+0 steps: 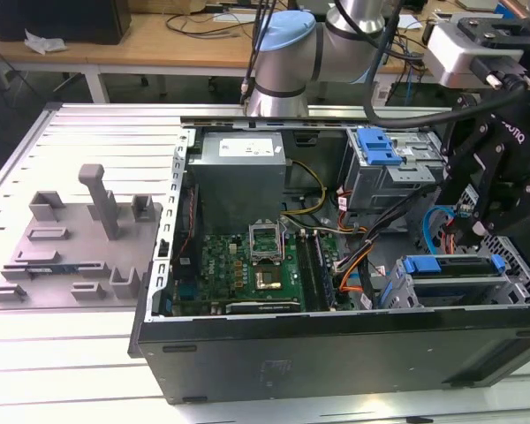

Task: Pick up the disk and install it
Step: 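Insert the first disk wire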

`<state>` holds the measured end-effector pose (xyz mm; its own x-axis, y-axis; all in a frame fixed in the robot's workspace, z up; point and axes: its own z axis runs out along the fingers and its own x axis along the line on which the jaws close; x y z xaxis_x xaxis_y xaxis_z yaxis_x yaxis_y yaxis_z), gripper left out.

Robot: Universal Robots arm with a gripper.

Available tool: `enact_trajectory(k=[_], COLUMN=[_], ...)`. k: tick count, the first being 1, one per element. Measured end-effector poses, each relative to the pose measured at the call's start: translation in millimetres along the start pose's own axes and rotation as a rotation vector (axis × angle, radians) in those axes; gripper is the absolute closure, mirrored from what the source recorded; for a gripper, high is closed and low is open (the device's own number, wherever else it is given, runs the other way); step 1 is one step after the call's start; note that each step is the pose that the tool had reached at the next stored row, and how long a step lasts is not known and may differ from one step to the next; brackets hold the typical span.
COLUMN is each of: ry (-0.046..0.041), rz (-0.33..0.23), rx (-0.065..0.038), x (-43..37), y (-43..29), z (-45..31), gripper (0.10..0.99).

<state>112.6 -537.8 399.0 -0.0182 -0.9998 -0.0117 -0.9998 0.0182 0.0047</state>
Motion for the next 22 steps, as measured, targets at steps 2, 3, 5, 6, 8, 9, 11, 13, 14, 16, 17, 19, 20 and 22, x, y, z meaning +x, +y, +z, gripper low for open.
enact_trajectory(k=[2, 3, 5, 6, 8, 9, 11, 13, 14, 16, 17, 19, 20, 22], ry=[0.0363, 0.0715, 0.1164, 0.1288, 0.1819, 0.1957, 0.2443, 0.2933, 0.3074, 0.3397, 0.3574, 0.3766, 0.3820, 0.3913], rz=[0.000, 0.000, 0.000, 0.000, 0.000, 0.000, 0.000, 0.000, 0.000, 0.000, -0.001, -0.002, -0.002, -0.002], rx=[0.001, 0.000, -0.001, -0.001, -0.001, -0.001, -0.002, -0.005, -0.007, -0.014, -0.019, -0.026, -0.027, -0.030], x=[-8.1, -13.0, -22.0, -25.6, -41.5, -45.4, -58.3, -68.7, -70.9, -75.9, -79.2, -84.1, -85.9, -90.7], y=[0.2, 0.2, 0.4, 0.5, 0.8, 0.8, 1.0, 0.3, -0.2, -2.7, -5.3, -10.6, -12.3, -17.9], z=[0.0, 0.0, 0.0, 0.2, 0.5, 0.4, 0.6, 0.6, 0.6, 0.7, 0.7, 0.8, 0.7, 0.9], gripper=[0.522, 0.522, 0.522, 0.522, 0.522, 0.522, 0.522, 0.522, 0.522, 0.522, 0.522, 0.522, 0.522, 0.537])
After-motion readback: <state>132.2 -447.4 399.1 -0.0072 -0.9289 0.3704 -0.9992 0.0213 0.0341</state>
